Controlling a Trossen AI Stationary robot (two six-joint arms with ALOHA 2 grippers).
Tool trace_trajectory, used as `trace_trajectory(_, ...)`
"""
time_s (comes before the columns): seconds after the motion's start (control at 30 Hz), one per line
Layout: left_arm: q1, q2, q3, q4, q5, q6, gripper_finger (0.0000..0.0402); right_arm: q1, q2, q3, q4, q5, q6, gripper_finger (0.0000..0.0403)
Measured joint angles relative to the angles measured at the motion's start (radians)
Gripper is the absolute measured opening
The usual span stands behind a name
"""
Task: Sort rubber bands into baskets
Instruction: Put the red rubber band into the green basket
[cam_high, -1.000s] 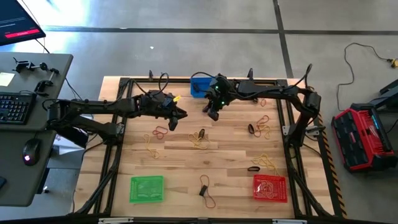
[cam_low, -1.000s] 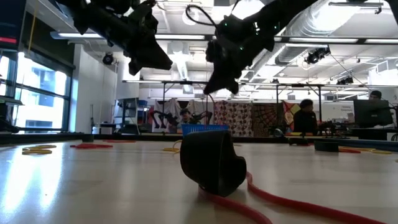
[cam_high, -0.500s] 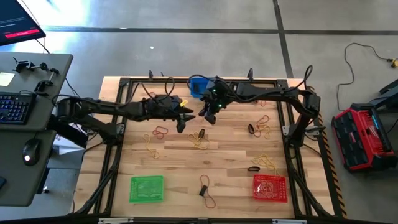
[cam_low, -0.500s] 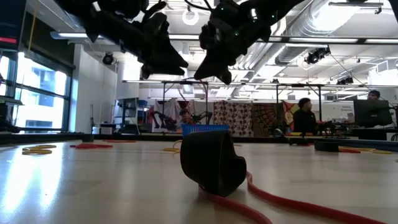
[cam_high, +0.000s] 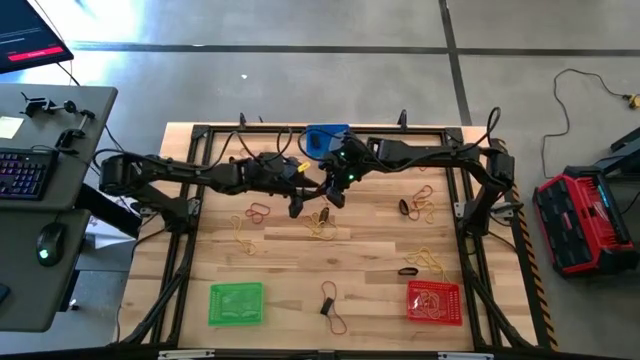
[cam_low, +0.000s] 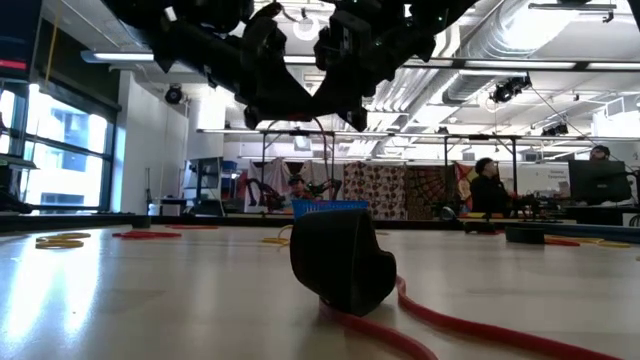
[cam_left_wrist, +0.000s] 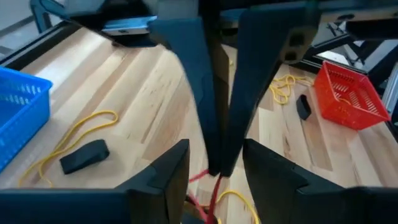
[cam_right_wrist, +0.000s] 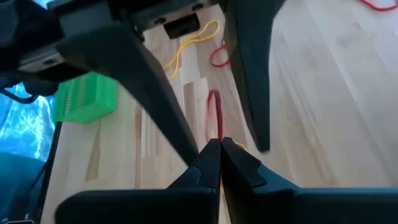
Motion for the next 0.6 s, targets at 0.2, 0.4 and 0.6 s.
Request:
trace_trajectory(0.2,0.002,0.018,0.026,-0.018,0.027,0.04,0.0038,0.0,-0.001,0.0,-0.004,0.009,0.004,0.0)
trace_trajectory(0.4,0.002,0.017,0.033,-0.034,0.037,0.041,0.0023,-0.001,-0.003,0.0,-0.012,0.01,-0.004,0.0)
trace_trajectory(0.6,0.009,-0.058,0.036,-0.122,0.022,0.069,0.0023,0.001,-0.002,0.003,0.022,0.015,-0.04,0.0)
